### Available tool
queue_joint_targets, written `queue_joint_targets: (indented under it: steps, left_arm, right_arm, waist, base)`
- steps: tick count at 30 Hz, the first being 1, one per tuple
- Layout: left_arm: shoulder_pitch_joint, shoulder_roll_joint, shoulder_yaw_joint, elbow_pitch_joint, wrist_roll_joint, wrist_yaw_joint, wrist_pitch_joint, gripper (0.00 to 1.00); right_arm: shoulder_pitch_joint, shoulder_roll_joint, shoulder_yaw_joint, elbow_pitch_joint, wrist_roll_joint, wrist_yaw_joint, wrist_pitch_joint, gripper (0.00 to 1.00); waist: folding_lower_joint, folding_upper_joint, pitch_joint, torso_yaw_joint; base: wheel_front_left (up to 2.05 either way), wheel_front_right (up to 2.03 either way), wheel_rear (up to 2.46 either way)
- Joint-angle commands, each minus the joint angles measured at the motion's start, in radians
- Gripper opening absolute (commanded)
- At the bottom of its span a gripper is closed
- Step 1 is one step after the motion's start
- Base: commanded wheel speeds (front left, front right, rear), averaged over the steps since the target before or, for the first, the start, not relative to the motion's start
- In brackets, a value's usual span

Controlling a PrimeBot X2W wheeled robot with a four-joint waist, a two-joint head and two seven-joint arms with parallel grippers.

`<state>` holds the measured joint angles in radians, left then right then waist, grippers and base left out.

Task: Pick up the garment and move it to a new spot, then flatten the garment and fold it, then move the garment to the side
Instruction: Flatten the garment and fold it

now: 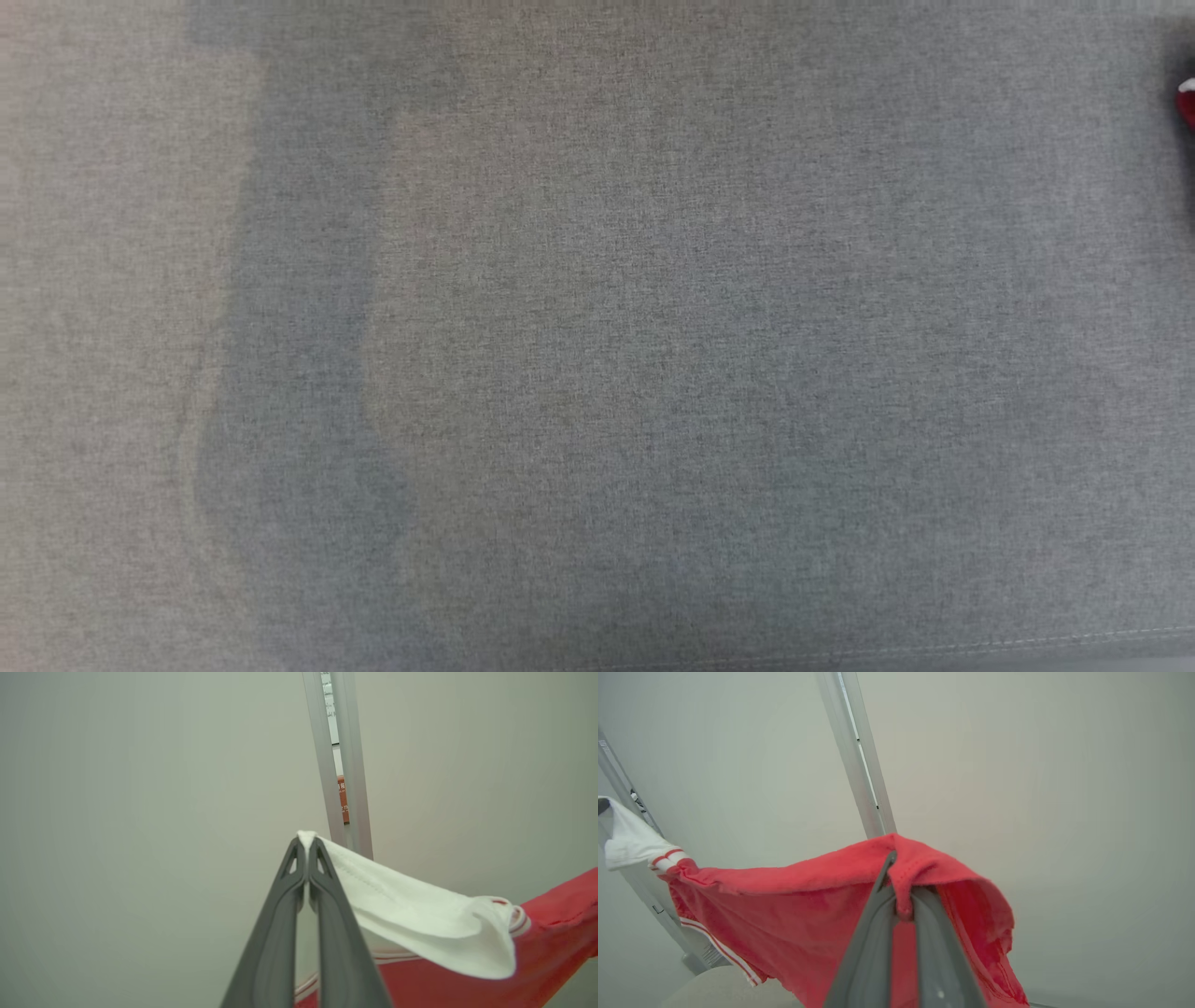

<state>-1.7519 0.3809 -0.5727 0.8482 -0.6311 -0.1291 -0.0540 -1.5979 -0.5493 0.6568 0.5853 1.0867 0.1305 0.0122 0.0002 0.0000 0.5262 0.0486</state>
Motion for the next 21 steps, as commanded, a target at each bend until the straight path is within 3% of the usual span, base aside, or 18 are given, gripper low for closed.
queue_joint_targets:
  steps: [1, 6, 12, 21]
  left_arm:
    - [0.047, 0.007, -0.027, 0.003, -0.023, -0.003, 0.010, 0.00]
    - [0.171, 0.054, -0.143, -0.030, -0.116, -0.003, 0.113, 0.00]
    - [0.370, 0.139, -0.217, -0.104, -0.276, -0.001, 0.219, 0.00]
    - [0.695, 0.307, -0.343, -0.333, -0.472, -0.001, 0.534, 0.00]
  right_arm:
    - [0.038, -0.016, 0.022, 0.008, 0.024, 0.000, 0.010, 0.00]
    - [0.169, -0.076, 0.121, -0.018, 0.080, 0.000, 0.017, 0.00]
    - [0.363, -0.120, 0.241, -0.069, 0.155, 0.000, 0.007, 0.00]
    - [0.598, -0.199, 0.420, -0.162, 0.280, 0.000, 0.168, 0.00]
  waist:
    - [-0.0002, 0.0000, -0.027, 0.007]
    - [-0.0002, 0.0000, -0.106, 0.005]
    - [-0.0002, 0.0000, -0.227, -0.007]
    - [-0.0002, 0.0000, -0.399, -0.028]
  base:
    - [0.00, 0.00, 0.00]
    - [0.00, 0.00, 0.00]
    - [0.00, 0.00, 0.00]
    - [0.00, 0.00, 0.00]
